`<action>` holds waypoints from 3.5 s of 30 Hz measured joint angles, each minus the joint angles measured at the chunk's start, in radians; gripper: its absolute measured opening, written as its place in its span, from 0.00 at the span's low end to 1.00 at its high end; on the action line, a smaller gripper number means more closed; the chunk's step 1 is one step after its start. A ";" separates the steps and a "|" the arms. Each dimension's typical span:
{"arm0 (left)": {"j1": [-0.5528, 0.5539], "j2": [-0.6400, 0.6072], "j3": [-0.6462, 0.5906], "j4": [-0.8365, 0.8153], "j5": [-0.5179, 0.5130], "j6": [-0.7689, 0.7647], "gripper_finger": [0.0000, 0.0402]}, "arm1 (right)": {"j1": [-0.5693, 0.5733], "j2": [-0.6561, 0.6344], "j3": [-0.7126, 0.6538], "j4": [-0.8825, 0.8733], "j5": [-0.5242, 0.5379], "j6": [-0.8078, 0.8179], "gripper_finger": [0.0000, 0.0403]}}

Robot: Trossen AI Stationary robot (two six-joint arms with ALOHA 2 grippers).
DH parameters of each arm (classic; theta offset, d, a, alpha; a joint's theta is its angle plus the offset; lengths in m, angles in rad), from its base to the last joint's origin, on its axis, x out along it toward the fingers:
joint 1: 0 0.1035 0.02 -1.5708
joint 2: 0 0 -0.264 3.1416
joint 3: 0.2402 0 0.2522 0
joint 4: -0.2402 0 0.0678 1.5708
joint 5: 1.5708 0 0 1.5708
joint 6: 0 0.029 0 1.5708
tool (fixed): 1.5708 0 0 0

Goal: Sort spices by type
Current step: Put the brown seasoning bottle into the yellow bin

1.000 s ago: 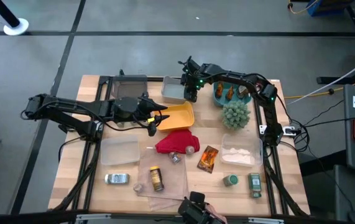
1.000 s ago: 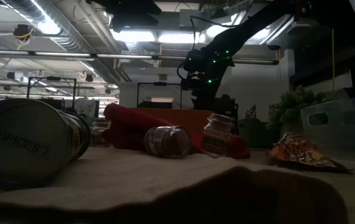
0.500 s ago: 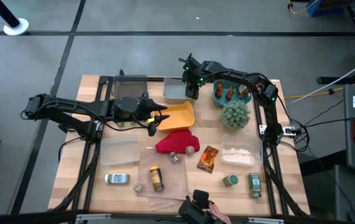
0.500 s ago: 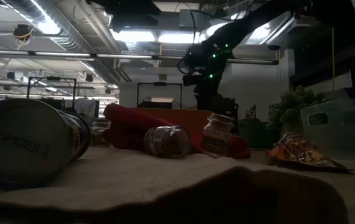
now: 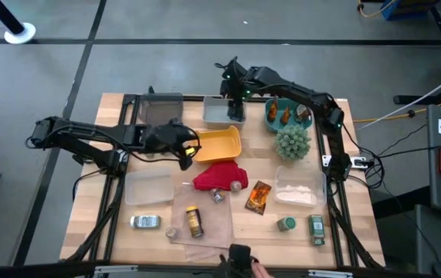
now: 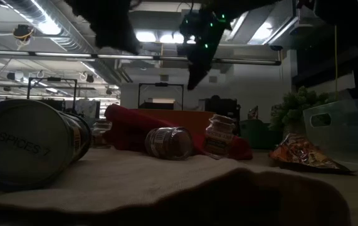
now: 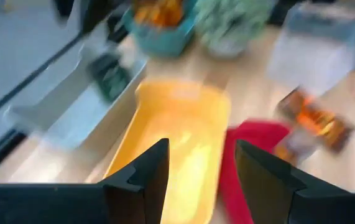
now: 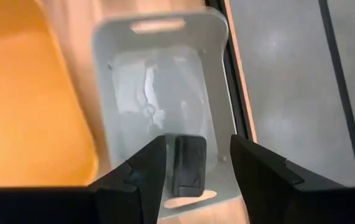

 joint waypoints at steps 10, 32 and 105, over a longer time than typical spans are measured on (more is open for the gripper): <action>0.051 0.001 -0.082 -0.247 -0.031 -0.238 0.41 | 0.111 0.000 0.236 -0.235 0.000 0.000 0.45; 0.099 0.002 -0.355 0.032 0.007 -0.236 0.41 | 0.288 -0.049 0.286 -0.352 -0.011 0.056 0.45; 0.099 0.113 -0.463 0.377 0.006 -0.048 0.41 | 0.290 -0.636 0.147 -0.501 0.008 0.263 0.45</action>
